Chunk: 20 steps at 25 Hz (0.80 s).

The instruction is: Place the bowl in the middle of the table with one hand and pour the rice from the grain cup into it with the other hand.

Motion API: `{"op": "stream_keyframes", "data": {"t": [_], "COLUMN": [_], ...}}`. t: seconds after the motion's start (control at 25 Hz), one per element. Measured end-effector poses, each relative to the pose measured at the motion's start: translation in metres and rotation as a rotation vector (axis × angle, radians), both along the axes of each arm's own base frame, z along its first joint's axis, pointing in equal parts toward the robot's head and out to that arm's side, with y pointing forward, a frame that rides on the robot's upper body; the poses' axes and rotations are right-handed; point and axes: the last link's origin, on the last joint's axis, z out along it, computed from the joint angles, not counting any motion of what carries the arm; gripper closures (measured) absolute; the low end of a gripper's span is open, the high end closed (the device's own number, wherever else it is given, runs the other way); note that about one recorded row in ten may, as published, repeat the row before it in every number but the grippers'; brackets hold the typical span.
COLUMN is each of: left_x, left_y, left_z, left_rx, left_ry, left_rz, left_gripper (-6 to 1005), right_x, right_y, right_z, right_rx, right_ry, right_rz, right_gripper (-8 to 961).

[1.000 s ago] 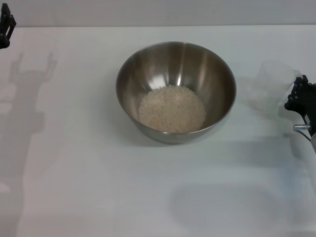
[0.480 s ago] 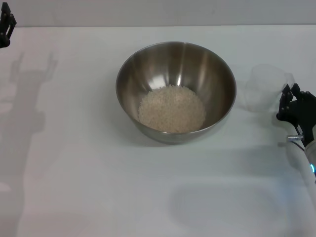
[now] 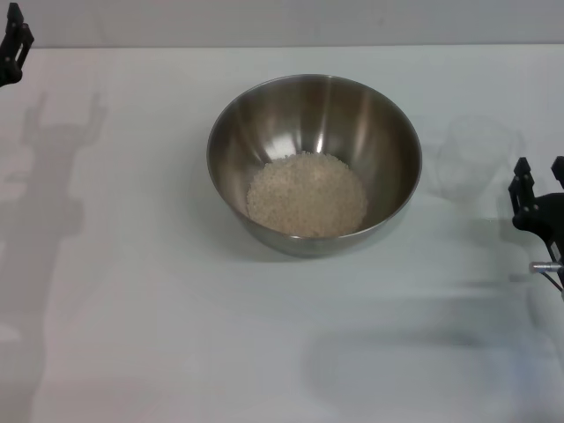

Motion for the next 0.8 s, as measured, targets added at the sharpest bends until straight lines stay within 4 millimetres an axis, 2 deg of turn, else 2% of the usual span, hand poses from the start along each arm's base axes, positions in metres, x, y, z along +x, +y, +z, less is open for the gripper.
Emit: {"op": "stream_keyframes", "data": {"t": [0.16, 0.4, 0.8], "left_x": [0.000, 0.000, -0.004], "left_y": [0.000, -0.001, -0.006], "left_z": [0.000, -0.002, -0.004], "left_rx": [-0.002, -0.007, -0.014], "left_ry": [0.001, 0.003, -0.002], "left_rz": [-0.002, -0.001, 0.008], "left_gripper": [180, 180, 180], "right_x": [0.001, -0.006, -0.010], "right_y": [-0.006, -0.020, -0.021], "right_z": [0.001, 0.005, 0.016], "right_rx": [0.011, 0.069, 0.137], "right_ry": [-0.019, -0.058, -0.067], "right_rz": [-0.005, 0.030, 0.069], "right_gripper": [495, 495, 495]}}
